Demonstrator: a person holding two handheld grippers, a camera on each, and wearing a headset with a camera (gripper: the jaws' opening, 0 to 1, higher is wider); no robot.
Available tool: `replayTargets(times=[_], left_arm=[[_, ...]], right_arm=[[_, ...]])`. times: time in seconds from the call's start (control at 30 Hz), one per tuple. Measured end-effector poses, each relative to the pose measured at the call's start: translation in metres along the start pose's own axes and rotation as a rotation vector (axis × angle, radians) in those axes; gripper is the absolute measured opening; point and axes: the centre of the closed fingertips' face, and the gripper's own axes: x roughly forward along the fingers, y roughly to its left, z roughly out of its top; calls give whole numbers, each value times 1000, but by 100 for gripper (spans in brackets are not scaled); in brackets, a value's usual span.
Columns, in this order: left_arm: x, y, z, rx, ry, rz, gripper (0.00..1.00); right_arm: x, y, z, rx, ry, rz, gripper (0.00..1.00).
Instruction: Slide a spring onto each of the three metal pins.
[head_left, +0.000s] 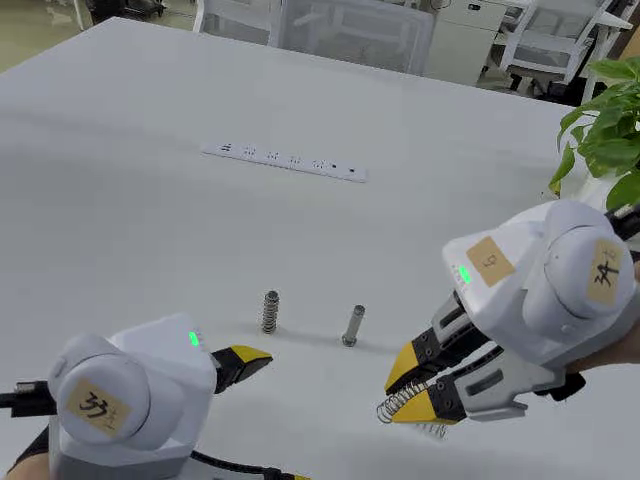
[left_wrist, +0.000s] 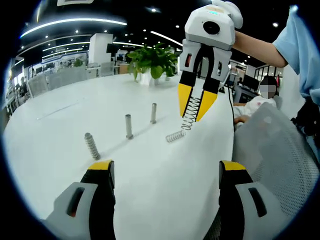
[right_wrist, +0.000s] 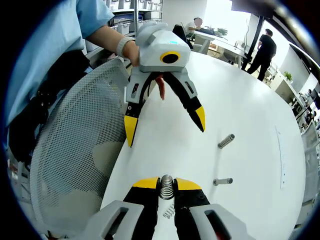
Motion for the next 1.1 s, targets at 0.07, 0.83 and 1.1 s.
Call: replayTargets(times=[0.07,0.83,1.1], left_arm=[[-1,4,2,-6,-15,27,93],[-14,21,2,-41,-44,145,99],[-14,22,2,-28,-47,158,99]], right_arm=[[-2,-4,-1,-4,7,-5,7],[-26,-81,-10,-75,120,-91,7],[-16,-98,-10,-118,175,-82,7]])
